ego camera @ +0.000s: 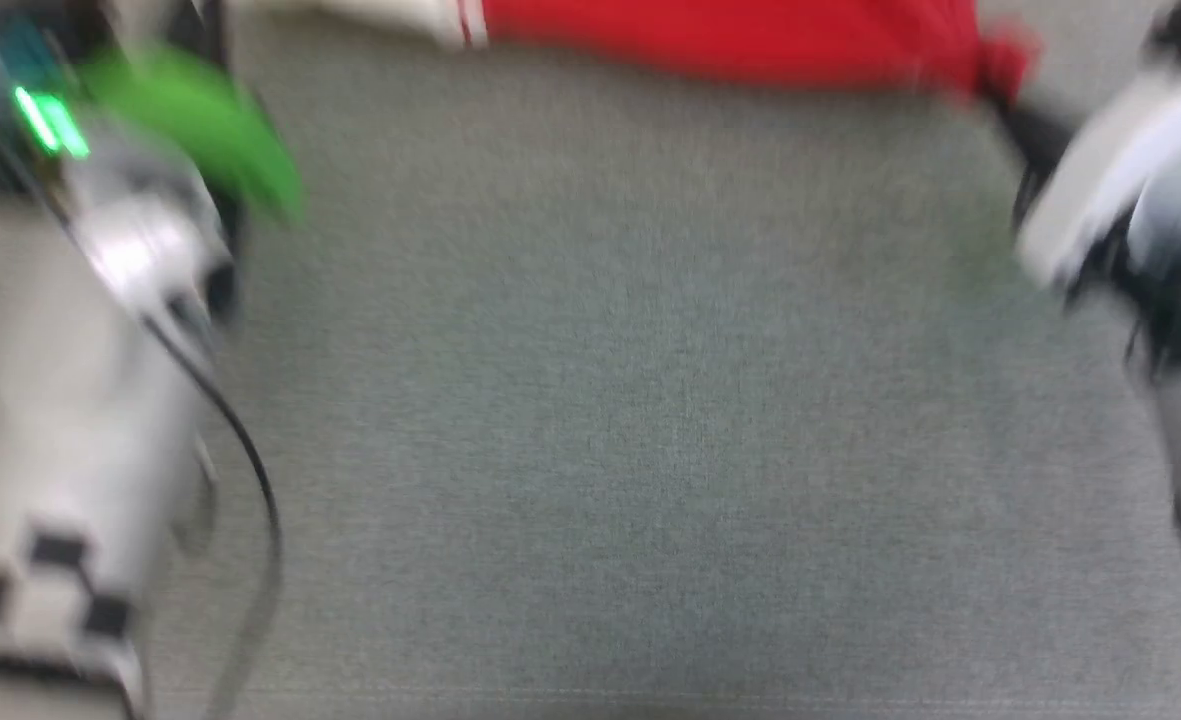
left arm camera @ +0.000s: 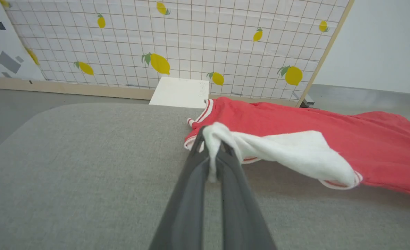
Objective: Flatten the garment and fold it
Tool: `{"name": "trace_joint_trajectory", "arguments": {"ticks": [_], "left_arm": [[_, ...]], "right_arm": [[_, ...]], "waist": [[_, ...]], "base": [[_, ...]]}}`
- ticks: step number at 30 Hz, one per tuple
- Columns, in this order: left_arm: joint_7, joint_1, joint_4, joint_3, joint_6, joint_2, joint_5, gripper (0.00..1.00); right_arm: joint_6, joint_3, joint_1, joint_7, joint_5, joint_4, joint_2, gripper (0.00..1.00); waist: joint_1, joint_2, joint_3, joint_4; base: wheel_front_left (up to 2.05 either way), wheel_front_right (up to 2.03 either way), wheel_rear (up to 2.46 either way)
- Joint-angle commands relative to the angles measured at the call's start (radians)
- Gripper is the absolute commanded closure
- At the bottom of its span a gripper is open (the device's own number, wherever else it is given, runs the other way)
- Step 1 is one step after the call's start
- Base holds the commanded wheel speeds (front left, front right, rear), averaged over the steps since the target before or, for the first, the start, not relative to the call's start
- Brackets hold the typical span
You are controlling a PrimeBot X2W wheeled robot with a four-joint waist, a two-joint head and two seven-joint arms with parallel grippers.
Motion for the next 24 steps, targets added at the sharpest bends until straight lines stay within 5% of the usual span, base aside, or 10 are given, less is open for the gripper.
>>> {"name": "trace_joint_trajectory", "arguments": {"ticks": [1,13,24], "left_arm": [[-0.006,0.080,-0.028,0.002,0.008,-0.009,-0.021,1.00],[0.105,0.751,-0.370,0.038,0.140,-0.007,-0.207,1.00],[0.200,1.052,-0.573,0.058,0.233,0.021,-0.304,1.00]], "right_arm": [[-0.001,0.005,0.055,-0.018,0.018,-0.012,-0.010,1.00],[-0.001,0.050,0.463,-0.092,0.041,-0.099,-0.064,1.00],[-0.001,-0.039,0.709,-0.011,0.028,-0.197,-0.077,1.00]], "waist": [[0.0001,0.0000,-0.173,0.039],[0.0001,0.0000,-0.349,0.039],[0.0001,0.0000,-0.375,0.025]], "base": [[0.00,0.00,0.00],[0.00,0.00,0.00],[0.00,0.00,0.00]]}}
